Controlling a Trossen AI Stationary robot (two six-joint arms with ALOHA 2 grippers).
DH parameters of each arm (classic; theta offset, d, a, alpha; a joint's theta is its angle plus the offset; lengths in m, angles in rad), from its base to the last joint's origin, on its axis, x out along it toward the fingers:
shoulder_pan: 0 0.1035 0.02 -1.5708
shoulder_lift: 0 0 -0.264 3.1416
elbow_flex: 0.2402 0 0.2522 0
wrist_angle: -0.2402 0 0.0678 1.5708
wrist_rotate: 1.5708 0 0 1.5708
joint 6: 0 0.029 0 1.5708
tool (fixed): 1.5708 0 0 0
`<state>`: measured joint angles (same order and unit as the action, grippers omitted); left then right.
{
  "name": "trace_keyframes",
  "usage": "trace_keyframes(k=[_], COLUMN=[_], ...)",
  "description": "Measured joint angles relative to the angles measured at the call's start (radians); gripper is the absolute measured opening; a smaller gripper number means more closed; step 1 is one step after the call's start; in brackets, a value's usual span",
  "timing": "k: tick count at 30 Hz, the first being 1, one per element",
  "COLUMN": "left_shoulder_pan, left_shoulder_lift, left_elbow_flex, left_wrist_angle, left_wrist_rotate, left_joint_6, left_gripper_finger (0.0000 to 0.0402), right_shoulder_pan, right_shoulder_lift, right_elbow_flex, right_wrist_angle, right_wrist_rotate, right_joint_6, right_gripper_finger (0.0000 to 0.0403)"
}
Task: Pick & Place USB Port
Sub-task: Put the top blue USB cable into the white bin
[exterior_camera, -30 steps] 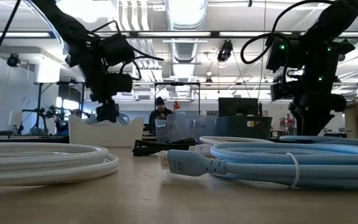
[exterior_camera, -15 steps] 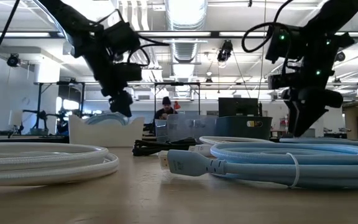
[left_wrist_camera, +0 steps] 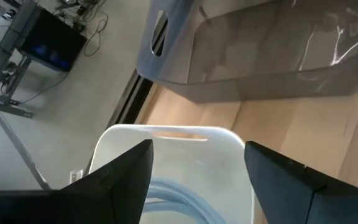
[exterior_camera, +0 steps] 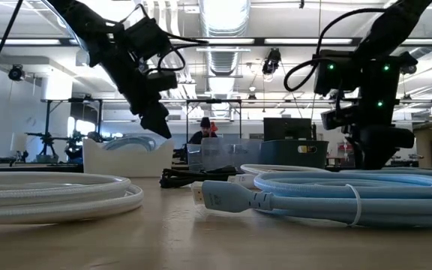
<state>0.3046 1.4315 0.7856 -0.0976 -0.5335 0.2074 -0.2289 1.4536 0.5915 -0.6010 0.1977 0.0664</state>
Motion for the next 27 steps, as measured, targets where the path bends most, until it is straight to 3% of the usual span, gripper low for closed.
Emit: trace_keyframes(k=[3,6,13,15,18,27], left_shoulder_pan=[-0.008,-0.017,-0.024,-0.030,-0.046,-0.101], left_shoulder_lift=[0.000,0.000,0.000,0.000,0.000,0.000], left_elbow_flex=[0.000,0.000,0.000,0.000,0.000,-0.002], left_wrist_angle=[0.013,0.036,0.153,0.200,0.273,0.312], left_wrist_rotate=[0.010,0.114,0.712,0.819,0.859,0.848], left_joint_6=[-0.040,-0.064,-0.197,-0.242,-0.290,-0.357], left_gripper_finger=[0.0257,0.0257,0.0257,0.0257,0.0257,0.0257], right_shoulder_pan=[0.002,0.001,0.005,0.008,0.009,0.051], right_shoulder_lift=[-0.020,-0.062,-0.095,-0.083,-0.064,-0.084], right_elbow_flex=[-0.002,-0.002,0.001,0.000,0.006,0.077], right_wrist_angle=[-0.003,-0.001,0.032,0.050,0.054,0.052], right_wrist_rotate=[-0.008,-0.032,-0.088,-0.085,-0.079,-0.066], right_joint_6=[0.024,0.015,0.021,0.023,0.037,0.092], right_gripper_finger=[0.0218,0.0199,0.0087,0.0051,0.0019,0.0015])
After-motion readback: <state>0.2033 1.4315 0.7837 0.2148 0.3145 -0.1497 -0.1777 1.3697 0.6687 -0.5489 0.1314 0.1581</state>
